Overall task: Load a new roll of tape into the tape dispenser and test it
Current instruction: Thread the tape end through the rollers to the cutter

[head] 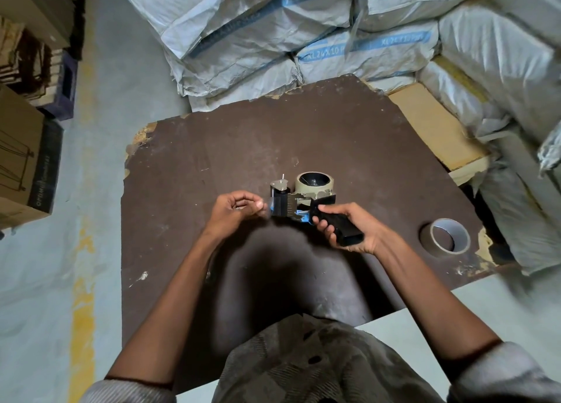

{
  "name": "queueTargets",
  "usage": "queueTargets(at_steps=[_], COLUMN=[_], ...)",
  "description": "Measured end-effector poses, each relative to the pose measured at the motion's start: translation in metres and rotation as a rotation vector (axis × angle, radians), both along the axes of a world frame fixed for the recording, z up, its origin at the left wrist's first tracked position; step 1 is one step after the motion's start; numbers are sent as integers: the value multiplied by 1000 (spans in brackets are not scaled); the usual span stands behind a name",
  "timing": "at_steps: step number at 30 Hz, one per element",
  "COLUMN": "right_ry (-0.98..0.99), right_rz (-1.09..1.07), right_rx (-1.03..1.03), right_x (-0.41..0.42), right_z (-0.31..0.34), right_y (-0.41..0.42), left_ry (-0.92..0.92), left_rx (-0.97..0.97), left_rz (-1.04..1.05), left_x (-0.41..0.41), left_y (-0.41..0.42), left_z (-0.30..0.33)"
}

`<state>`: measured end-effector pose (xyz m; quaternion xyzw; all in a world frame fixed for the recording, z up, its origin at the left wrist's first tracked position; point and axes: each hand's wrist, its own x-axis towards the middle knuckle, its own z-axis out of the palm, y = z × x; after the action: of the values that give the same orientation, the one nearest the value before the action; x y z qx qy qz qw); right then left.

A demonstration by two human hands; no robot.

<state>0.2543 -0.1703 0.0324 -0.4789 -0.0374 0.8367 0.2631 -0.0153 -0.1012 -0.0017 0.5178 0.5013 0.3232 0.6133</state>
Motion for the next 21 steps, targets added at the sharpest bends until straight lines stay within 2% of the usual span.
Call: queueTargets(at_steps=[9,17,21], right_ry=[-144,-218,-379], right_rz=[-214,-188,-193], right_rx=[60,172,243], right_x=[-7,-7,-10], right_z=[8,7,6], right_y=[-7,-15,-18], left_ry=[182,201,378], left_rx=[175,122,226], left_rz=[-141,-176,-287], left_x=[7,15,23], left_y=[13,18,22], left_z=[5,-8,-10])
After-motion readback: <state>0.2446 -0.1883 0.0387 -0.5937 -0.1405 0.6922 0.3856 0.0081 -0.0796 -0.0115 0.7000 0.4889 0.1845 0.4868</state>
